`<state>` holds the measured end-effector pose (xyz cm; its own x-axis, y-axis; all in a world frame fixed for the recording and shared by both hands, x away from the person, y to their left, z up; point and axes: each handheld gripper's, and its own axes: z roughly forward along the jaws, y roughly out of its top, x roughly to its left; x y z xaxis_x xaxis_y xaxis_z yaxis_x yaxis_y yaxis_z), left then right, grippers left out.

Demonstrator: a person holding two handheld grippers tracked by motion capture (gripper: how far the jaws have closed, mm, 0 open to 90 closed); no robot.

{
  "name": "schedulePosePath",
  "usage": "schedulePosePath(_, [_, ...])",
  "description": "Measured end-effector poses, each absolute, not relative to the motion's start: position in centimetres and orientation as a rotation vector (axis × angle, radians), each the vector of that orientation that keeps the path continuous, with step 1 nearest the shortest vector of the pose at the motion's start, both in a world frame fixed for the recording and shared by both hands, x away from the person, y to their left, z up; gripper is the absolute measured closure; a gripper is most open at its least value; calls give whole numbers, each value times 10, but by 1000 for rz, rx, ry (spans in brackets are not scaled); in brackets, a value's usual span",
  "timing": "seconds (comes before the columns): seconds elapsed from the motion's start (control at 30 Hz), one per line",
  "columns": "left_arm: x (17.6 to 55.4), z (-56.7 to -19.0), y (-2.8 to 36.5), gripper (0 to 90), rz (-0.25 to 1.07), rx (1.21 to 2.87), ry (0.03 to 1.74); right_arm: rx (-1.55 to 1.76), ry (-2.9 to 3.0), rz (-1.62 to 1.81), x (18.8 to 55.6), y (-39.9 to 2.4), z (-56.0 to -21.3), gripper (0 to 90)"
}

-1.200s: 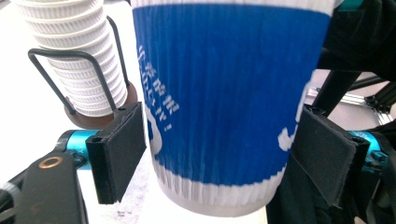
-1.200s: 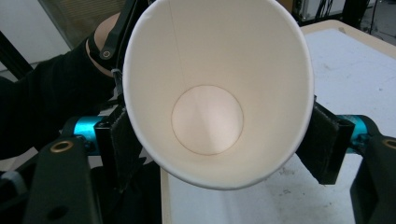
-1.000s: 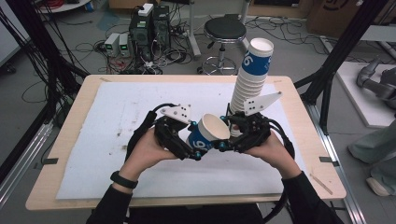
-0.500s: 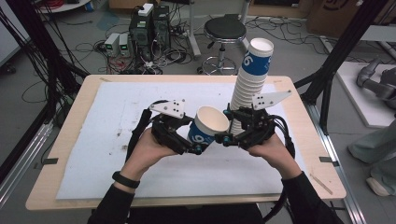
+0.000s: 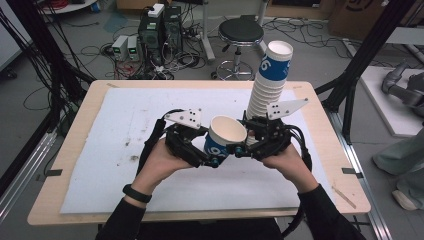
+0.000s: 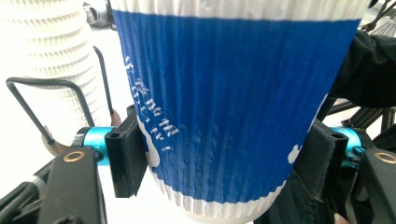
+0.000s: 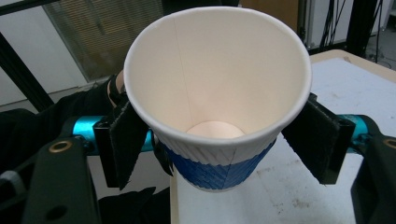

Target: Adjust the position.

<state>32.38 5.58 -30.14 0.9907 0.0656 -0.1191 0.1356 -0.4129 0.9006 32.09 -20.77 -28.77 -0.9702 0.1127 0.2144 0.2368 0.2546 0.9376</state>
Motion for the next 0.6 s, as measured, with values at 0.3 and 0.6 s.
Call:
schedulePosePath(0.3, [323, -300, 55, 205, -79, 1978, 164, -340, -2475, -1775, 320, -205, -287, 253])
schedulePosePath(0.6, [324, -302, 54, 270, -87, 1962, 158, -330, -2492, -1758, 319, -201, -288, 243])
